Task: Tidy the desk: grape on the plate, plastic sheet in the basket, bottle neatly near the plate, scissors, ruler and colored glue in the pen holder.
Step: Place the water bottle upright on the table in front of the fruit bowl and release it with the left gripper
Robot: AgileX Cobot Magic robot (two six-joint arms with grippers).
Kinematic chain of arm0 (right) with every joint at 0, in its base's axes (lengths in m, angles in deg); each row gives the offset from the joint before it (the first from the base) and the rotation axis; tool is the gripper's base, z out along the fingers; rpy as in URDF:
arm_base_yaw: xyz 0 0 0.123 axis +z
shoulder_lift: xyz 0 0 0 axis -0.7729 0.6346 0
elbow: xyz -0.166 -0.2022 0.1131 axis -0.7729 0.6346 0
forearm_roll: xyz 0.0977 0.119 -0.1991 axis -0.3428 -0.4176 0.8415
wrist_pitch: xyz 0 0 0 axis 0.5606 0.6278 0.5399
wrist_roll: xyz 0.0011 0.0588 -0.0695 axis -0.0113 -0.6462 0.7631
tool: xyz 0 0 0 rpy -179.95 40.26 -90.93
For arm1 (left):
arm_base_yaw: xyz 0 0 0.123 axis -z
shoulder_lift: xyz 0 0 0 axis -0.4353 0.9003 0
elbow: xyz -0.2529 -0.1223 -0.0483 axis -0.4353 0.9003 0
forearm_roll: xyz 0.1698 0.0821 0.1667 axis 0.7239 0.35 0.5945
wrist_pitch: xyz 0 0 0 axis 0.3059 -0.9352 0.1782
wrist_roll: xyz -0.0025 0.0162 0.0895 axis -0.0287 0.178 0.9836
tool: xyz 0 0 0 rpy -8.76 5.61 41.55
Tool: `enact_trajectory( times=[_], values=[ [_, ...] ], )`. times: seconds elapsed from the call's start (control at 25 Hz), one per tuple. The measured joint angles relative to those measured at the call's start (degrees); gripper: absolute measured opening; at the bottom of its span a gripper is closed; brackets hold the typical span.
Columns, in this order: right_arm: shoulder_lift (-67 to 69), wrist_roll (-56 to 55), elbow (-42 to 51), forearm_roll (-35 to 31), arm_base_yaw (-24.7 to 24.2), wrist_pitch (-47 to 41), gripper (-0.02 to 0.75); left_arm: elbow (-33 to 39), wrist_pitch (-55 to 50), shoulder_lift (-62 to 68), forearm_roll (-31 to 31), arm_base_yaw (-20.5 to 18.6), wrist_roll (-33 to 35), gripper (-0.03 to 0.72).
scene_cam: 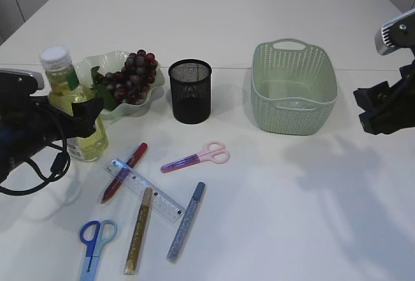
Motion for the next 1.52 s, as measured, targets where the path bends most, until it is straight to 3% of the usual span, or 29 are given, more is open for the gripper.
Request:
enact_trajectory(
  times=[0.72,1.24,1.52],
  values=[
    [0.0,-0.1,0.0,0.8,0.0,-1.5,0.564,0.0,1.7,-7.5,1.2,0.0,0.1,0.559],
    [0.0,0.8,0.0,1.3,0.0,-6.8,0.564,0.1,-18.5,-22.0,-0.4,0.0,0.1,0.550],
    [0.0,6.3,0.0,0.0,0.0,-14.2,0.564,0.4,-27.7,-29.9,-3.1,0.0,-0.6,0.549]
  ],
)
